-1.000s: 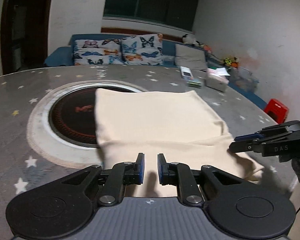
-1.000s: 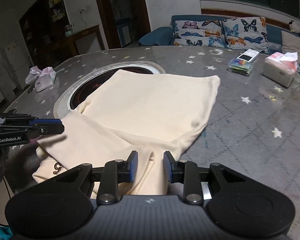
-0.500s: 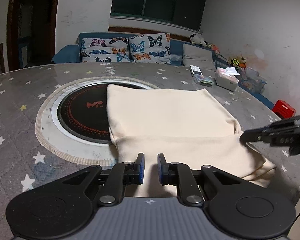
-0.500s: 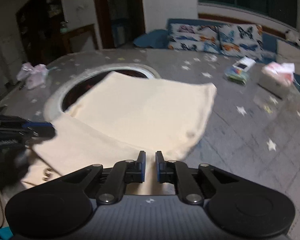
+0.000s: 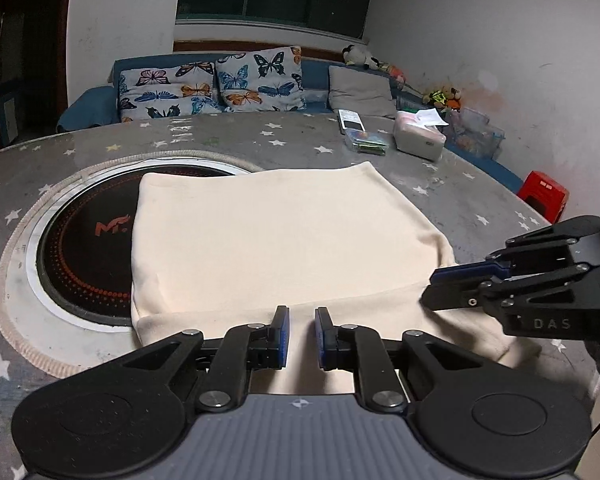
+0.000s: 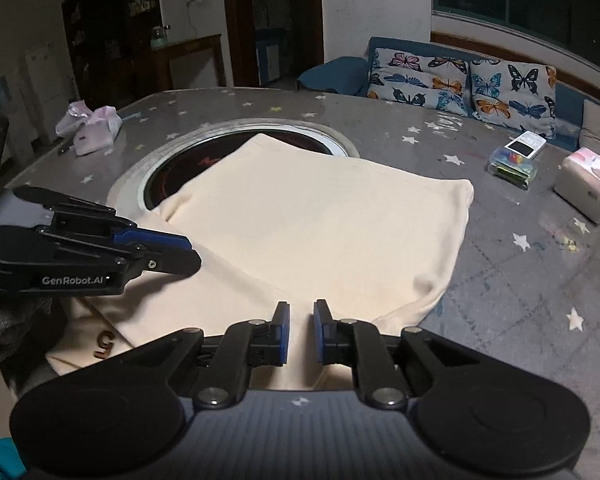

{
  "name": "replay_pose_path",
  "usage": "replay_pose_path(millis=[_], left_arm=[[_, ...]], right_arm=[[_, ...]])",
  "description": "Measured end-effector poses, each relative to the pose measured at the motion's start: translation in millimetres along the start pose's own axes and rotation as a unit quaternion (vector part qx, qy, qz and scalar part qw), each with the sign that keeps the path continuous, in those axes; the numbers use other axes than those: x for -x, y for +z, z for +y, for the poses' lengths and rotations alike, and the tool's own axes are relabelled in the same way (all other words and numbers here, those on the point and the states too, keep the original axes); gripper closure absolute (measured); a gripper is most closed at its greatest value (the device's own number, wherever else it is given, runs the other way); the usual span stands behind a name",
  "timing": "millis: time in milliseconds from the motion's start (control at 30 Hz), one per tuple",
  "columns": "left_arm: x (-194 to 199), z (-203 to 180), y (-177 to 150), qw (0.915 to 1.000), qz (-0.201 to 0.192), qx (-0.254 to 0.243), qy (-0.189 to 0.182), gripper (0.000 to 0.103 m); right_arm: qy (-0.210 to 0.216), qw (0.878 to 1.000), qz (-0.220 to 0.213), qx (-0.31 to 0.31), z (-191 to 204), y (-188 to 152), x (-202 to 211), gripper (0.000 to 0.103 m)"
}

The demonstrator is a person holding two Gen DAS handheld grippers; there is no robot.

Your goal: Fold clothes

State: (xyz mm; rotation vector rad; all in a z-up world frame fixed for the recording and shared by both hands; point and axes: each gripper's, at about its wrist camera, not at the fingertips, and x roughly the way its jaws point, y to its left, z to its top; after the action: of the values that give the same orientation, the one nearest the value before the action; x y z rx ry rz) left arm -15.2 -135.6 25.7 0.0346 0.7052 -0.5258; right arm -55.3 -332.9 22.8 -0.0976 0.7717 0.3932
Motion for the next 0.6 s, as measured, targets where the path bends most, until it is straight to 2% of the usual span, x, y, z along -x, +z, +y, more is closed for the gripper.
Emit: replay_pose_path(millis=[100, 167, 433, 600], left_arm=[[7, -1, 1, 1.0000, -0.003, -0.003, -0.003, 0.082], [15, -4, -2, 0.9999, -0.009, -0.011, -0.009, 0.077], [36, -26, -21, 0.9976, -0.014, -0.057, -0.037, 0.076], [34, -30, -34, 0.9971, -0.002, -0.070, -0.029, 0.076]], right_arm=[[0.002, 1.000, -0.002, 0.010, 3, 0, 12, 0.085], [0.008, 1.000, -0.001, 0.025, 8, -3, 21, 0.084], [0.022, 0.998, 0.017, 0.057, 27, -24, 36, 0.084], [0.009, 0.998, 0.021, 0.056, 28, -31, 40, 0.085]])
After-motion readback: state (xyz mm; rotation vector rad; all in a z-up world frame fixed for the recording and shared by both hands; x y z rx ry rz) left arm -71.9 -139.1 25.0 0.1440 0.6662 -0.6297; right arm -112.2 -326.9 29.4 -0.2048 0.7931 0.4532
